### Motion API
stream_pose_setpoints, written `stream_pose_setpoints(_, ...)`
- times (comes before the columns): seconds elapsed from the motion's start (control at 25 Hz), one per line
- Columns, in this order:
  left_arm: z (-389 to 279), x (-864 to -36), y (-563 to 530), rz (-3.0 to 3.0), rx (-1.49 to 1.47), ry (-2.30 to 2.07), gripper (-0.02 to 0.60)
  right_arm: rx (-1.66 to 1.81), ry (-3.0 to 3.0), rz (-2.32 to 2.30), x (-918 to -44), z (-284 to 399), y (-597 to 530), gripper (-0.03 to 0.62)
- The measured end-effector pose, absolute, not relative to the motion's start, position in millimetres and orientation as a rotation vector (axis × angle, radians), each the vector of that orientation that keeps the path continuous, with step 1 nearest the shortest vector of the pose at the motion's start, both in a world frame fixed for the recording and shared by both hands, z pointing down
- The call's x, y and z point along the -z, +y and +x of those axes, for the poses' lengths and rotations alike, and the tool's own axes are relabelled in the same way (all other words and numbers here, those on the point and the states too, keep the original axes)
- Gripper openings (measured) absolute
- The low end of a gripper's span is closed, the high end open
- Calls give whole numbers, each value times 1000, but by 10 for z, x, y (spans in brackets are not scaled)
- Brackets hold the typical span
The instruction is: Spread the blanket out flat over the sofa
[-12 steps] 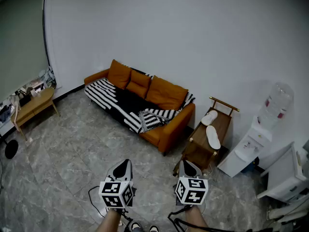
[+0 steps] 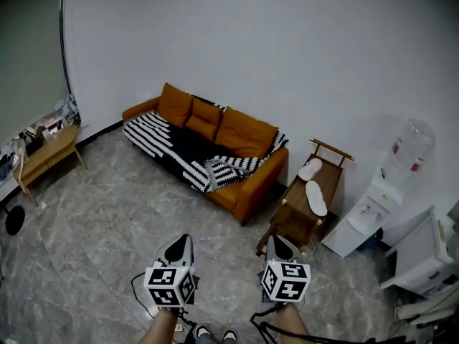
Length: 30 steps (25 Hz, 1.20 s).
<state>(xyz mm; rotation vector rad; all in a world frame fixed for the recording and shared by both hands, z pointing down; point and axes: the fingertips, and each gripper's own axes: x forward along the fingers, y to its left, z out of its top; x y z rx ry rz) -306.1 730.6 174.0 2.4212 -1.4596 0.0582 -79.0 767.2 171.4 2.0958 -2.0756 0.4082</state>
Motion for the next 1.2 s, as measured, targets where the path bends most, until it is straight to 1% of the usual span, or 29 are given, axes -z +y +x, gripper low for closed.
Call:
stream_pose_setpoints(0.56, -3477, -1907, 7017, 2387, -60, -1464, 5, -467, -2016, 2145, -1858, -814, 7503, 5)
stream_pose_setpoints(0.88, -3406, -1978, 6634, 2383, -77, -1463, 5, -497, -2014, 2151, -1950, -707, 7098, 5)
stream_pose_setpoints(1.2, -3167, -1912, 5945, 2395, -78, -1494, 5, -499, -2046, 2146, -1942, -447, 6340, 5)
